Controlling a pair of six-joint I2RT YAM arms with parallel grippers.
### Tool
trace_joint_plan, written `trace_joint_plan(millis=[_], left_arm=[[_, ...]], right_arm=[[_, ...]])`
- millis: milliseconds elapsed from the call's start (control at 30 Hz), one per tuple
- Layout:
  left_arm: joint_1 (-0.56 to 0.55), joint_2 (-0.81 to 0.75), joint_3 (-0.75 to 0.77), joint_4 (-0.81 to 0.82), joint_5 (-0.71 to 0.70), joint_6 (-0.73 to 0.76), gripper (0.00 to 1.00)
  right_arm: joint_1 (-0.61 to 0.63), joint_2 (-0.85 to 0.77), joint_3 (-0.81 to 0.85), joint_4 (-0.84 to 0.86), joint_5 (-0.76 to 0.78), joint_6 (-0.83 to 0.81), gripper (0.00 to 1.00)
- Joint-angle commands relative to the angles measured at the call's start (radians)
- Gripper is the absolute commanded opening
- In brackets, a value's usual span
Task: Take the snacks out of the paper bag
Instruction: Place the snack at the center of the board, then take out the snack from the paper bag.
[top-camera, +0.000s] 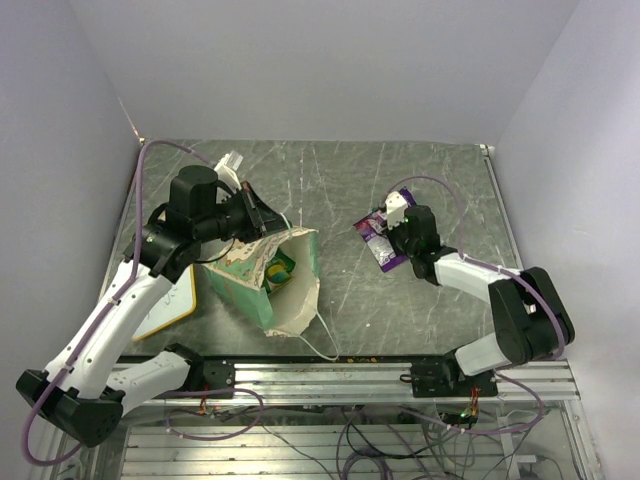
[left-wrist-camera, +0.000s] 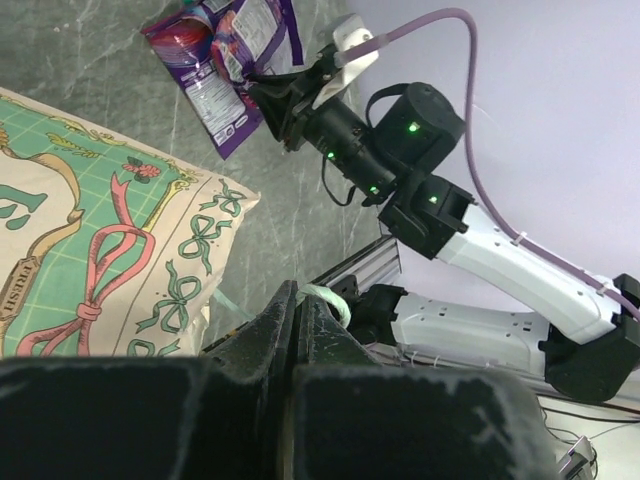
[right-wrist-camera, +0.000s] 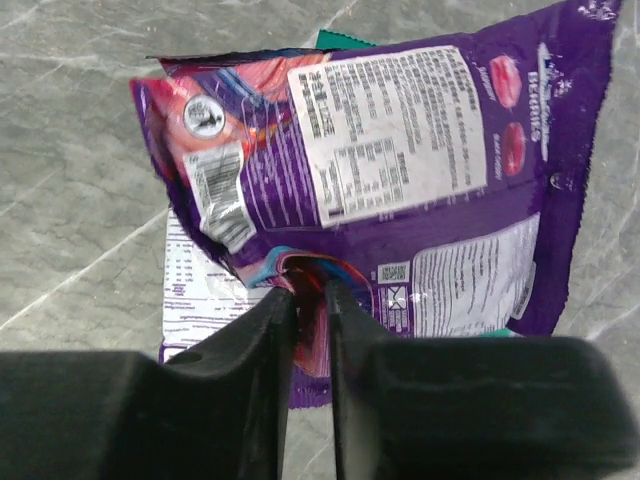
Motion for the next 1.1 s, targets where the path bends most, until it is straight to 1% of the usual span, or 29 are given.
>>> trace_joint_plan(millis=[0,67,200,267,333,433,500,567,667,800,900,1000,1067], left_arm=[[-0.004,0.013,0.022,-0.034,0.012,0.03,0.07],[-0.005,0.013,0.02,-0.029,0.015,0.027,0.07],[-0.005,0.025,0.04,-0.065,0.01,0.061,0.07],[-0.004,0.03,0.045,-0.08,0.006,0.078,0.07],[-0.003,0.035,0.043,-0.08,0.005,0.086,0.07],[-0.001,0.045,0.045,-0.08,0.009,0.094,0.07],[-0.002,0.046,0.05,-0.085,0.002,0.099,0.07],[0.0,0.043,0.053,-0.091,-0.01,0.102,0.07],[0.001,0.021,0.047,-0.083,-0.018,0.09,0.07],[0.003,-0.021,0.015,-0.055,-0.02,0.049,0.07],[0.003,-0.036,0.018,-0.086,-0.046,0.055,0.07],[0.005,-0.048,0.02,-0.107,-0.061,0.056,0.07],[0.005,-0.06,0.014,-0.103,-0.063,0.046,0.07]], right_arm=[[-0.009,-0.091,0.041,-0.088,0.016,0.073,0.26],[-0.009,-0.16,0.049,-0.133,0.011,0.055,0.36],[-0.009,-0.299,0.035,-0.22,0.0,0.097,0.44],[-0.008,-0.376,0.004,-0.236,-0.062,0.19,0.47],[-0.005,-0.438,-0.045,-0.219,-0.142,0.307,0.52],[0.026,-0.529,-0.124,-0.145,-0.223,0.445,0.53],[0.068,-0.581,-0.178,-0.058,-0.275,0.515,0.53],[0.142,-0.616,-0.194,0.02,-0.29,0.536,0.53],[0.284,-0.629,-0.154,0.067,-0.268,0.501,0.53],[0.385,-0.6,-0.088,0.127,-0.372,0.414,0.53],[0.444,-0.579,-0.054,0.146,-0.441,0.287,0.54],[0.487,-0.545,-0.01,0.104,-0.535,0.143,0.54],[0.536,-0.508,0.039,0.024,-0.567,0.026,0.55]])
